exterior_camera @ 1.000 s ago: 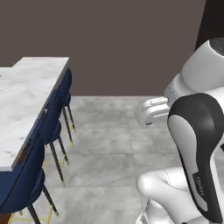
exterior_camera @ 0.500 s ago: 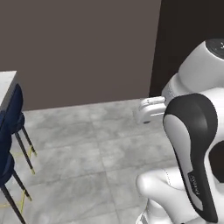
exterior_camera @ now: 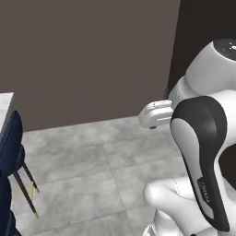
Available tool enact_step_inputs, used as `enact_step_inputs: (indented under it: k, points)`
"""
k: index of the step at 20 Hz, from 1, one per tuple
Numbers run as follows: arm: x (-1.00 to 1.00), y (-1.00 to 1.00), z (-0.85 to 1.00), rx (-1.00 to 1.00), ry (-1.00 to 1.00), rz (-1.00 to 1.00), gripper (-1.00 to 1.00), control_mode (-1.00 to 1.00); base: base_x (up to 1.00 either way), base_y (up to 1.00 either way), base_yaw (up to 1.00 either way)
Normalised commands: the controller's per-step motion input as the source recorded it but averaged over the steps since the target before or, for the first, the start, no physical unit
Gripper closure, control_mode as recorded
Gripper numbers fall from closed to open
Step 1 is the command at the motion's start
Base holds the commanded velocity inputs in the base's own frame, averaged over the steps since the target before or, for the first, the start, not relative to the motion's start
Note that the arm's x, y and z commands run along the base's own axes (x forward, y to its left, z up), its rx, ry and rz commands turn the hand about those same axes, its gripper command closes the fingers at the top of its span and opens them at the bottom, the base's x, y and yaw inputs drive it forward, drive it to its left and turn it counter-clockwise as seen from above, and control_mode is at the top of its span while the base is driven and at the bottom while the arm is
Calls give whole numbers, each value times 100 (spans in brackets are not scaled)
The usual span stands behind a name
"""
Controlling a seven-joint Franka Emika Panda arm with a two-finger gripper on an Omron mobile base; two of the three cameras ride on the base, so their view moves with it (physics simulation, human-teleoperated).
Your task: Place the ketchup and condiment bottle from the counter to the top shelf of the fridge. If the existing items in the fridge are on the top shelf, move them to other shelves.
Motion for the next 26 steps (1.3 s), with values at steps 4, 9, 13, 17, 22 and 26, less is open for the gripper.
enact_step_inputs:
  k: [4, 9, 13, 17, 22, 26]
  points:
    - [0, 0, 0, 0, 0, 0, -100, 100, 100, 70, -10]
    - [0, 0, 0, 0, 0, 0, -100, 100, 100, 69, -10]
    - [0, 0, 0, 0, 0, 0, -100, 100, 100, 68, -10]
    - [0, 0, 0, 0, 0, 0, -100, 100, 100, 59, -6]
    - [0, 0, 0, 0, 0, 0, -100, 100, 100, 49, -3]
    - [0, 0, 0, 0, 0, 0, -100, 100, 100, 45, -1]
